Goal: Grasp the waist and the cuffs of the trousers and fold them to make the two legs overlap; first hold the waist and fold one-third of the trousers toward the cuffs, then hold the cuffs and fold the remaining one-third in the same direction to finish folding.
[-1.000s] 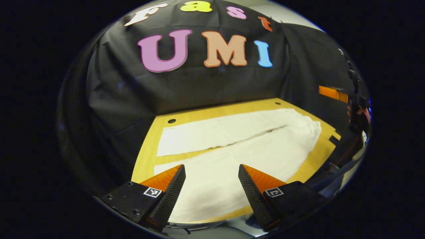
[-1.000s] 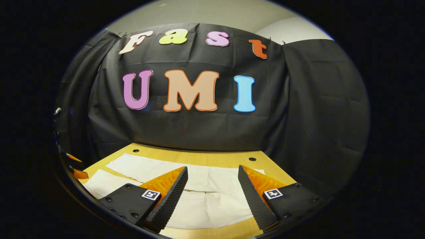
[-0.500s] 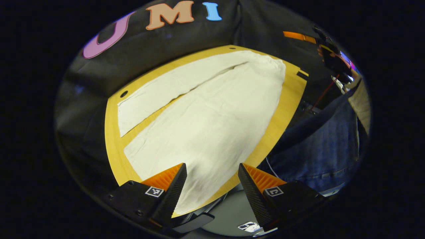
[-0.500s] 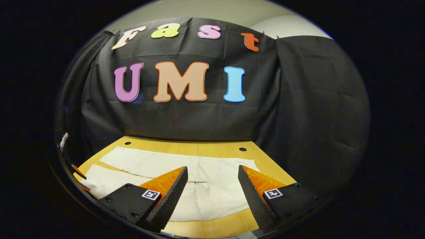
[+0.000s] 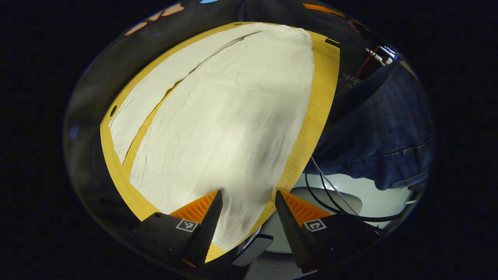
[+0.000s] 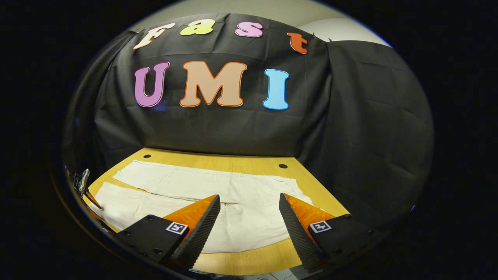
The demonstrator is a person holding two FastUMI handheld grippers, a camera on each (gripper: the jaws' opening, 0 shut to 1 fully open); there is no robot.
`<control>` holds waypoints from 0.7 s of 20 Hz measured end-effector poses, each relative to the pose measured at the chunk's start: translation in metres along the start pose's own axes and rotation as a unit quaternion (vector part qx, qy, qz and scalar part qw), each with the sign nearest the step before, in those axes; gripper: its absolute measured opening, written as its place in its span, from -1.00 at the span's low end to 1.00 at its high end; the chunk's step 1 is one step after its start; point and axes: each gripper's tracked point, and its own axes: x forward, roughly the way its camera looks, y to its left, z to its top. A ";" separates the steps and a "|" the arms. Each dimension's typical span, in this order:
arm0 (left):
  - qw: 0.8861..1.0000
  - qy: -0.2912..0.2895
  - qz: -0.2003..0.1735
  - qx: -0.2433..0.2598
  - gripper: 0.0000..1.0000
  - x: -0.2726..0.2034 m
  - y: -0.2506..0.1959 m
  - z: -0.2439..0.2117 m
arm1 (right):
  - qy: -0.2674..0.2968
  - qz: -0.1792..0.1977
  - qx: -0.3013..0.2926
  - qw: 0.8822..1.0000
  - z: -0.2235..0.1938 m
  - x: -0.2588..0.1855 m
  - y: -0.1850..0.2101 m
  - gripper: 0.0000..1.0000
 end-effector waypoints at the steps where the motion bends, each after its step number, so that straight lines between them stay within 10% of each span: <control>1: 1.000 0.005 -0.002 0.003 0.63 0.002 -0.002 -0.001 | 0.003 0.001 -0.003 1.000 -0.001 0.002 0.000 0.94; 14: 0.997 0.061 -0.036 0.004 0.15 0.010 0.006 0.003 | 0.043 0.044 -0.013 0.998 -0.013 0.037 -0.004 0.97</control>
